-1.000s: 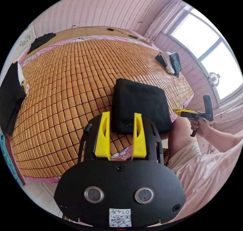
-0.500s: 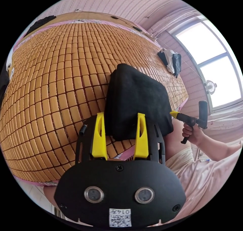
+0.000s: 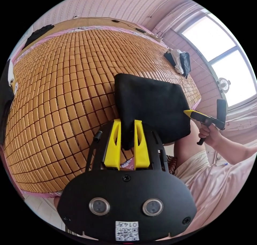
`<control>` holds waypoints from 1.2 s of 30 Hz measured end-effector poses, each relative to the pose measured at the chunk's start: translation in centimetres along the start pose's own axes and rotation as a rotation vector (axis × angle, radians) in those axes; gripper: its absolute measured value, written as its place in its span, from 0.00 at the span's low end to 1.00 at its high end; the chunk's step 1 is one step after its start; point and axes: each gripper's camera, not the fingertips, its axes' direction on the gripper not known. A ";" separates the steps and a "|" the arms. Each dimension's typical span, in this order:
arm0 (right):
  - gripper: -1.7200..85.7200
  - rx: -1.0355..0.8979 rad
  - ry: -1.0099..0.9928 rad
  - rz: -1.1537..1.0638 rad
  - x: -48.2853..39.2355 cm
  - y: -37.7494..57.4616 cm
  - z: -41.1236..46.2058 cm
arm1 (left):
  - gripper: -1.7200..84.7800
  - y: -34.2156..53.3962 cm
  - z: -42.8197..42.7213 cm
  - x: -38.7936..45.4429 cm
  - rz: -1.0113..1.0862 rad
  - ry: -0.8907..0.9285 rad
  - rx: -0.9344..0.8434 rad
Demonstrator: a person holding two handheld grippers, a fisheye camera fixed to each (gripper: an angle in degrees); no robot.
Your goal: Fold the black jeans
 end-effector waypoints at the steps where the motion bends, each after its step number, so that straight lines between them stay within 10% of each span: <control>1: 0.06 0.006 -0.010 -0.028 -1.2 -0.5 -0.8 | 0.11 0.8 -0.2 -0.2 -0.008 0.007 0.013; 12: 0.05 -0.213 -0.020 -1.131 -31.5 -7.8 -0.2 | 0.09 14.2 -5.8 -4.4 -0.505 0.177 0.506; 22: 0.05 -0.282 -0.066 -1.784 -56.3 -19.5 8.6 | 0.10 22.0 -16.2 -6.8 -0.884 -0.110 1.104; 28: 0.02 -0.176 0.467 -1.587 -69.3 -28.7 22.1 | 0.12 16.8 -19.3 -13.5 -1.109 -0.203 1.247; 36: 0.01 -0.520 0.566 -1.337 -60.5 -20.2 37.0 | 0.12 12.6 -18.7 -17.0 -1.025 -0.199 0.835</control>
